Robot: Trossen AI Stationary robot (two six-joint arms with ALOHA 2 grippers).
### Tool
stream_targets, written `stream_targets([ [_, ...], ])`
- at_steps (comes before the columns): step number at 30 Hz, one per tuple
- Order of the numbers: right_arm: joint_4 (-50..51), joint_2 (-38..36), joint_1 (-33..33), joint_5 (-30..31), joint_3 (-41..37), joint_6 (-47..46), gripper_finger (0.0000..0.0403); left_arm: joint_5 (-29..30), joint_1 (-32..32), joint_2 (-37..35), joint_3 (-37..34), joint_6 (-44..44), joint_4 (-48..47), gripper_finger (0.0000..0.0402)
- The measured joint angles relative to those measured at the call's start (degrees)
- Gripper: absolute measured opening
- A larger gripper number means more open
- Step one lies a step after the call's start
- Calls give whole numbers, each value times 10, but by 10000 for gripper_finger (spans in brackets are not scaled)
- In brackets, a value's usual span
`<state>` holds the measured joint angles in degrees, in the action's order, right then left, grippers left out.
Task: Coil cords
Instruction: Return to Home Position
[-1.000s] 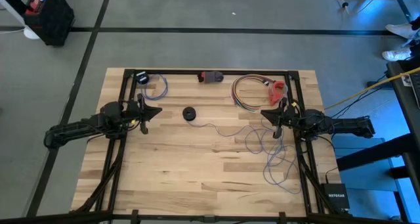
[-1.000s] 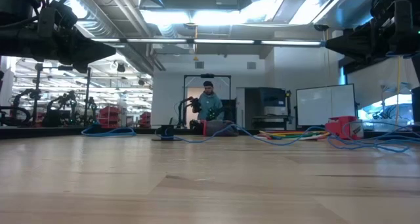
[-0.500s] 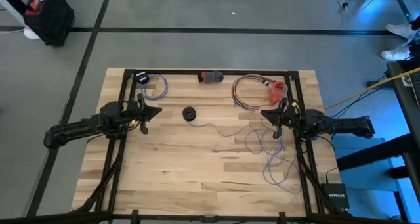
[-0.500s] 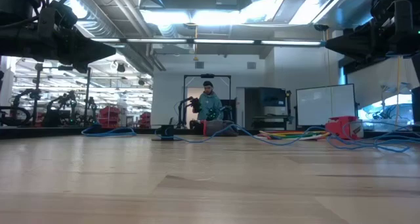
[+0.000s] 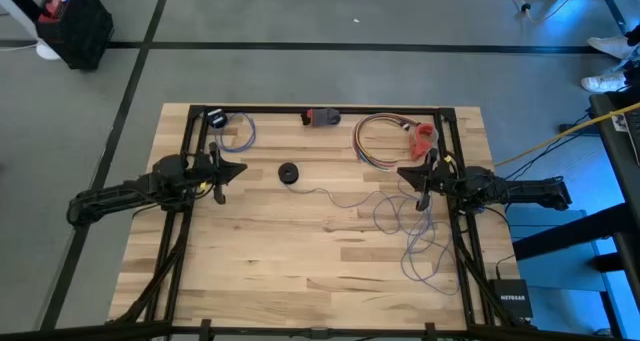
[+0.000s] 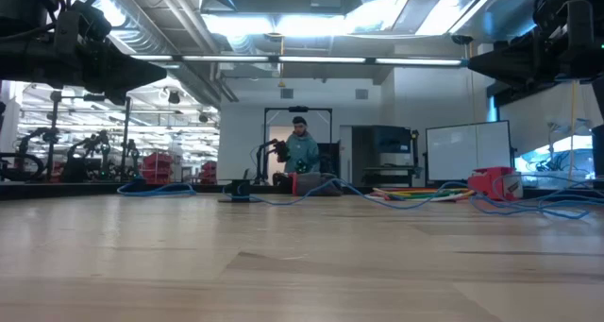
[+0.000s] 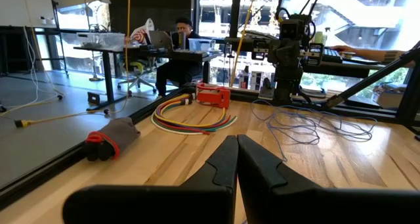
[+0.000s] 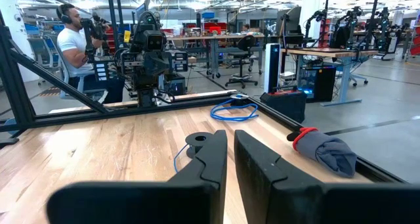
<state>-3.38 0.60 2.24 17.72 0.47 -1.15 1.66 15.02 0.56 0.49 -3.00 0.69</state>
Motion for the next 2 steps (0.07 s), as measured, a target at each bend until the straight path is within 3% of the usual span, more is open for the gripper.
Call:
stream_targets([
  [2,0,0,0,0,0,0,35,0,0,0,0,0,0,4],
])
